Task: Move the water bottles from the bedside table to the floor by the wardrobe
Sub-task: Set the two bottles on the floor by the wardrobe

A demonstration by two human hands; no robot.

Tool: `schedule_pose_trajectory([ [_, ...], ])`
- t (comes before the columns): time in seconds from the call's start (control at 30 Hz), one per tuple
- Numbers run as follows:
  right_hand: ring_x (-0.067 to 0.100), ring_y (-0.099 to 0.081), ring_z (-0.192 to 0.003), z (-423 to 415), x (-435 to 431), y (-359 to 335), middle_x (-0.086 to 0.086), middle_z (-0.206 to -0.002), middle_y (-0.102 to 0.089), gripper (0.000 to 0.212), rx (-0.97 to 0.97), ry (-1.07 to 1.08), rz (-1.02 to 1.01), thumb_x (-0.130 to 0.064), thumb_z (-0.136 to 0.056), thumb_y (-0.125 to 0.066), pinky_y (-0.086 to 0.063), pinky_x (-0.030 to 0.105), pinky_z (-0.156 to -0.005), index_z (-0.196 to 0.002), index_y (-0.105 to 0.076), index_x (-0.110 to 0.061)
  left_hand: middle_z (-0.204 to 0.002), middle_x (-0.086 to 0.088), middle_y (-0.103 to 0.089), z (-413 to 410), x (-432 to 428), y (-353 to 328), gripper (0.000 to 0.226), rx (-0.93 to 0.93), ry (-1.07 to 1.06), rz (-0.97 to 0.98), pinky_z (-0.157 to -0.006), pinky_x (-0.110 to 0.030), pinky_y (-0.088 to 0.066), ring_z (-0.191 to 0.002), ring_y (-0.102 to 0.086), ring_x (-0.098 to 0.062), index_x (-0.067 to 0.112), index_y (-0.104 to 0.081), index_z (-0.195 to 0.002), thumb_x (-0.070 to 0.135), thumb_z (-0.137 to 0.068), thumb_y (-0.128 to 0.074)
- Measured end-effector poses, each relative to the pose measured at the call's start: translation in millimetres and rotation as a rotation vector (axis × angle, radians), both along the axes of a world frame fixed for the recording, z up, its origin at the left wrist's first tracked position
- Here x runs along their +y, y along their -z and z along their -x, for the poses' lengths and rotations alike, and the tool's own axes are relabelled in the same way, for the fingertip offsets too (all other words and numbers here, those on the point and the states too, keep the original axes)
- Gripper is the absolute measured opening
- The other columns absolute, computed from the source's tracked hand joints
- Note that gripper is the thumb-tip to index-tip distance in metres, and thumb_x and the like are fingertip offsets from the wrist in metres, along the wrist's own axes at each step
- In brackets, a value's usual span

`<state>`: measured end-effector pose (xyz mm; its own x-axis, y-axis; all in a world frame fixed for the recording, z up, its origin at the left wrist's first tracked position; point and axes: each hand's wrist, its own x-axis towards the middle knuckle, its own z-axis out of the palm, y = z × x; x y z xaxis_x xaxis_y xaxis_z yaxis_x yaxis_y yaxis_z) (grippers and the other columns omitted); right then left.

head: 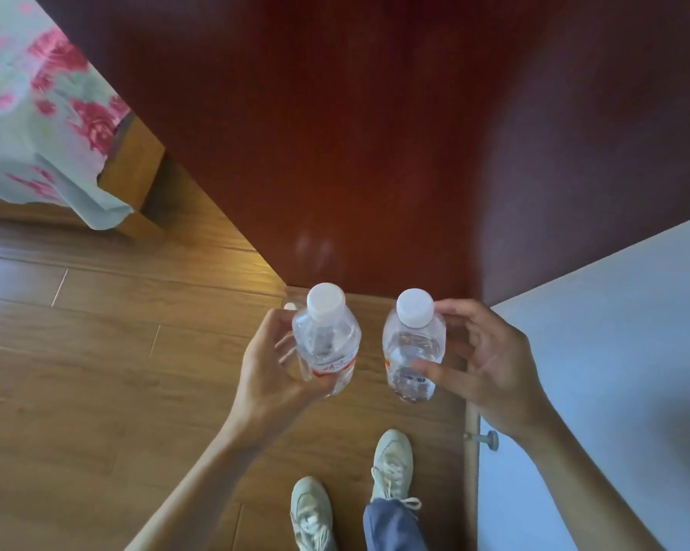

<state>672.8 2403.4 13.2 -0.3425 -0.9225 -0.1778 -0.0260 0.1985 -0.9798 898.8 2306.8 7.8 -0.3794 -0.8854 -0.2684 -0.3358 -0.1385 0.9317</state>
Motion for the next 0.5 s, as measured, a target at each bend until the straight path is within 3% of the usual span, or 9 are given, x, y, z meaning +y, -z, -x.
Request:
schedule_pose_trajectory([
  [0.2, 0.024, -0.067, -0.109, -12.2, 6.3, 62.9, -0.001, -0.109, -0.073, 0.057, 0.053, 0.104, 0.077, -0.043, -0.058, -0.092, -0.050, 0.059, -0.098, -0.109, -0.067, -0.033, -0.101, 0.006, -0.069, -3.5, 6.3, 63.5, 0.054, -0.009, 0.026, 0.010, -0.094, -0.027, -0.052, -0.101, -0.067, -0.010, 0.018, -0.054, -0.096, 0.012, -0.052, -0.085],
  [0.4, 0.024, -0.066, -0.111, -26.0, 5.5, 136.2, -0.003, -0.114, -0.069, 0.058, 0.116, 0.108, 0.109, -0.014, -0.067, -0.091, -0.053, 0.057, -0.096, -0.116, -0.062, -0.024, -0.108, 0.000, -0.066, -12.7, 7.4, 134.0, 0.055, -0.010, 0.014, 0.032, -0.096, -0.037, -0.053, -0.106, -0.066, -0.014, 0.010, -0.053, -0.102, 0.007, -0.058, -0.086],
  [0.5, 0.022, -0.066, -0.110, -30.0, 3.0, 171.9, -0.003, -0.114, -0.069, 0.056, 0.136, 0.122, 0.140, -0.016, -0.068, -0.090, -0.054, 0.056, -0.094, -0.115, -0.062, -0.027, -0.110, -0.003, -0.066, -14.6, 6.0, 172.0, 0.057, -0.014, 0.000, 0.037, -0.096, -0.038, -0.054, -0.106, -0.066, -0.013, 0.011, -0.053, -0.103, 0.000, -0.059, -0.088],
])
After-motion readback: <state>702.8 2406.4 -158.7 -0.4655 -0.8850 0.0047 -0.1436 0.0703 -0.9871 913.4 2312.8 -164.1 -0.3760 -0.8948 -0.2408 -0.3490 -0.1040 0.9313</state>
